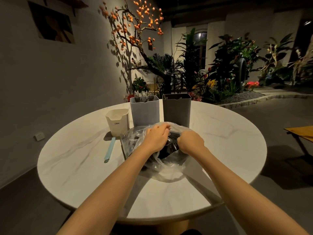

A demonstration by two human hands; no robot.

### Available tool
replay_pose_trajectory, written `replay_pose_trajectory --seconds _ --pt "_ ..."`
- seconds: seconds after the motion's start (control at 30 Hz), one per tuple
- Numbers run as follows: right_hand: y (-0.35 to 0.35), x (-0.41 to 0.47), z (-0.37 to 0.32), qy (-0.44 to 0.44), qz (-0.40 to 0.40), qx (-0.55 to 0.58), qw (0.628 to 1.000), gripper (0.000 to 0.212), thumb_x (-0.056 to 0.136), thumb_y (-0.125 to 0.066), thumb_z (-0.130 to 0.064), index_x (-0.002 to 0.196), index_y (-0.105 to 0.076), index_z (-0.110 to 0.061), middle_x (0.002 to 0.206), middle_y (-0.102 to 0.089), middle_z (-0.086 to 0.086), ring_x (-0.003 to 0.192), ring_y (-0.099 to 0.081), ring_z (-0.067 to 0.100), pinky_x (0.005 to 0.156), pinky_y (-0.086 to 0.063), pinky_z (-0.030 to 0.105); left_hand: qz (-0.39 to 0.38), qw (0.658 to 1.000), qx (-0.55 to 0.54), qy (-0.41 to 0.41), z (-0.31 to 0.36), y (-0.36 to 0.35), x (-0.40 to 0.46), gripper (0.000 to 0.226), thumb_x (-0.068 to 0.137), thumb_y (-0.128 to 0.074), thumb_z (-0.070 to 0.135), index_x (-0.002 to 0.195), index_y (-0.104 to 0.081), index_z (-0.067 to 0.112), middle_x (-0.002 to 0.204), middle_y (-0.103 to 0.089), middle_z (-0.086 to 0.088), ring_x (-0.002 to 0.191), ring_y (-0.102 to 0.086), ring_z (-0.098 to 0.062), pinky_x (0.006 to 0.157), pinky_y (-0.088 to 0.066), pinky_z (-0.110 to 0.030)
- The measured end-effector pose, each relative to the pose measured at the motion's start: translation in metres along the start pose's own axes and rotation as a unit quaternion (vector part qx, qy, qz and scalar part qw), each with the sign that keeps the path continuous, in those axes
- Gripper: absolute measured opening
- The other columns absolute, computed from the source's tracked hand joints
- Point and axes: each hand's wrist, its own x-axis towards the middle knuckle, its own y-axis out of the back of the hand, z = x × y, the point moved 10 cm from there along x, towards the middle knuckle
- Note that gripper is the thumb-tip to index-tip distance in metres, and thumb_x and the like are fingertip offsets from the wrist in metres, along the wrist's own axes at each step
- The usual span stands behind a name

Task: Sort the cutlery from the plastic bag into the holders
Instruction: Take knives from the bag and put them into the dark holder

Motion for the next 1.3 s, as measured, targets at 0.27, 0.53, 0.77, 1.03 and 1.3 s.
replay_pose_trajectory --seconds 0.27,0.53,0.77,1.03,1.3 --pt "-0.028 0.009 -0.004 0.027 -0.191 -0.015 0.981 0.049 0.092 -0.053 -0.05 0.122 -0.059 -0.012 0.107 -0.06 0.008 0.091 -0.054 0.02 0.08 -0.044 0.027 0.032 0.995 -0.087 0.023 0.0 0.007 -0.005 0.033 0.105 -0.029 0.023 0.123 -0.056 0.015 0.123 -0.064 -0.004 0.11 -0.057 -0.019 0.097 -0.045 -0.033" --pt "-0.013 0.006 0.007 -0.05 -0.228 0.174 0.957 0.038 0.096 -0.056 -0.026 0.124 -0.05 -0.002 0.109 -0.054 0.014 0.091 -0.052 0.022 0.084 -0.048 0.029 0.033 0.995 -0.093 0.011 0.003 0.007 -0.004 0.033 0.104 -0.031 0.021 0.113 -0.063 0.014 0.114 -0.066 -0.004 0.104 -0.058 -0.018 0.096 -0.048 -0.039" --pt "-0.015 0.004 0.008 -0.104 -0.236 0.347 0.902 0.034 0.091 -0.063 -0.009 0.122 -0.05 -0.001 0.095 -0.058 0.013 0.083 -0.059 0.021 0.072 -0.053 0.027 0.056 0.991 -0.125 0.007 0.005 0.012 -0.006 0.03 0.104 -0.035 0.02 0.109 -0.064 0.013 0.11 -0.066 -0.004 0.098 -0.059 -0.015 0.089 -0.051 -0.032" --pt "-0.027 0.003 -0.002 -0.105 -0.263 0.339 0.897 0.044 0.087 -0.071 -0.024 0.123 -0.056 -0.005 0.115 -0.063 0.015 0.1 -0.063 0.025 0.084 -0.056 0.035 0.063 0.988 -0.138 0.001 0.006 0.012 -0.007 0.03 0.103 -0.036 0.017 0.101 -0.066 0.012 0.106 -0.066 -0.005 0.098 -0.058 -0.014 0.087 -0.049 -0.026" --pt "-0.023 0.004 0.001 -0.145 -0.231 0.375 0.886 0.048 0.092 -0.062 -0.031 0.128 -0.047 -0.003 0.125 -0.057 0.019 0.113 -0.058 0.03 0.091 -0.052 0.037 0.08 0.986 -0.147 -0.001 0.006 0.02 -0.012 0.029 0.103 -0.037 0.016 0.103 -0.066 0.01 0.106 -0.066 -0.007 0.097 -0.057 -0.015 0.083 -0.045 -0.02"
